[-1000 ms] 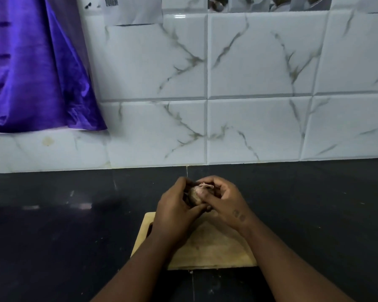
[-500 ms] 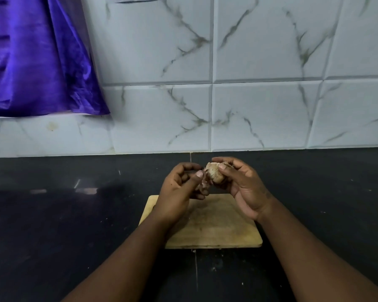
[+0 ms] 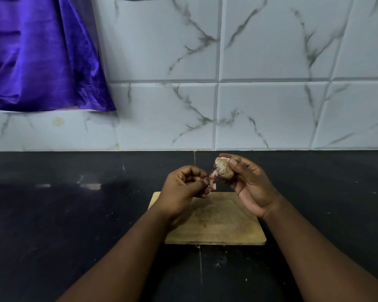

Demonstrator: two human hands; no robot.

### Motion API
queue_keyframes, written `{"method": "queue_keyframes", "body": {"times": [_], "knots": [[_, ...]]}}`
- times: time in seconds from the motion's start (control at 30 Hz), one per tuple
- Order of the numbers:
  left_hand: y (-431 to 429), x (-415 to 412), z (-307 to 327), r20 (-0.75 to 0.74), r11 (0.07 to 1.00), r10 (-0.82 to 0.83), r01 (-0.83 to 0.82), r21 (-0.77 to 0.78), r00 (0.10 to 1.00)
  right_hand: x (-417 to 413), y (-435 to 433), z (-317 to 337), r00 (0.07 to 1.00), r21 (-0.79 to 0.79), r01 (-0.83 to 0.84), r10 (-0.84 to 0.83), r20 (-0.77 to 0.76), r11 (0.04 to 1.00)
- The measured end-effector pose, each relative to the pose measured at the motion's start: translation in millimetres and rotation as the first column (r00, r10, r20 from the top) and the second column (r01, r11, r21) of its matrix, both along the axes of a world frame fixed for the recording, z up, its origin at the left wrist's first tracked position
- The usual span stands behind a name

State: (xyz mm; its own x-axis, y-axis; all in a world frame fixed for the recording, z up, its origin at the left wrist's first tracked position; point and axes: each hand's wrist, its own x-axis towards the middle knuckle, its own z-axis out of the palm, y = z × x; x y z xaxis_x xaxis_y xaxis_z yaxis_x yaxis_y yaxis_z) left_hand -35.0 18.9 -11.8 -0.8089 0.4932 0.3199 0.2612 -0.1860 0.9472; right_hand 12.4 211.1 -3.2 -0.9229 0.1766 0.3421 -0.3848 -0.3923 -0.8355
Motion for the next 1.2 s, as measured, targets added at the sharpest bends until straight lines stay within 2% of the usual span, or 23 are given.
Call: {"method": "queue_keyframes", "body": {"times": [0.13, 0.2, 0.27, 0.37, 0.43, 0.57, 0.67, 0.73, 0.8, 0.9, 0.97, 1.07, 1.2], "knots": [[-8, -1, -3, -0.102, 0.970, 0.047, -0.069, -0.231, 0.994, 0, 7, 0, 0.999, -0.045, 0.038, -0.038, -0.003, 0.998], [-9, -2, -7, -0.216, 0.908, 0.010, -0.099, -0.408, 0.976, 0, 5, -3, 0.999, 0.004, 0.027, -0.027, 0.034, 1.000], [-8, -1, -10, -0.296, 0.845, -0.048, -0.120, -0.522, 0.954, -1, 2, -6, 0.997, 0.050, 0.011, -0.015, 0.073, 0.999], [-5, -2, -10, -0.297, 0.879, 0.014, -0.153, -0.451, 0.955, -1, 0, -6, 0.996, 0.087, -0.016, 0.008, 0.090, 0.996], [-4, -1, -8, -0.293, 0.922, 0.088, -0.189, -0.338, 0.952, 0, 1, -4, 0.995, 0.087, -0.043, 0.035, 0.090, 0.995], [2, 2, -3, -0.202, 0.991, 0.083, -0.102, -0.085, 0.976, 2, 0, -4, 0.992, 0.094, -0.092, 0.084, 0.090, 0.991], [2, 3, -1, -0.206, 0.990, 0.123, -0.134, -0.042, 0.971, 3, -2, -3, 0.993, 0.079, -0.091, 0.084, 0.086, 0.993], [0, 1, -1, -0.207, 0.993, 0.090, -0.104, -0.058, 0.974, 2, -2, -3, 0.996, 0.056, -0.058, 0.055, 0.068, 0.997], [0, 1, -3, -0.225, 0.986, 0.046, -0.080, -0.147, 0.973, 0, -1, -4, 0.998, 0.038, 0.000, -0.002, 0.060, 0.999], [1, -2, -10, -0.383, 0.885, 0.023, -0.197, -0.422, 0.924, -3, 1, -6, 0.995, 0.048, 0.064, -0.068, 0.078, 0.997], [0, -2, -11, -0.434, 0.825, -0.027, -0.225, -0.518, 0.901, -3, 2, -6, 0.994, 0.049, 0.059, -0.063, 0.084, 0.997], [-2, 0, -9, -0.451, 0.817, -0.019, -0.246, -0.521, 0.892, -1, 1, -6, 0.995, 0.068, 0.014, -0.021, 0.095, 0.998], [-1, -2, -7, -0.487, 0.803, 0.088, -0.351, -0.480, 0.869, -2, -3, -10, 0.993, 0.142, 0.013, -0.030, 0.114, 0.990]]}}
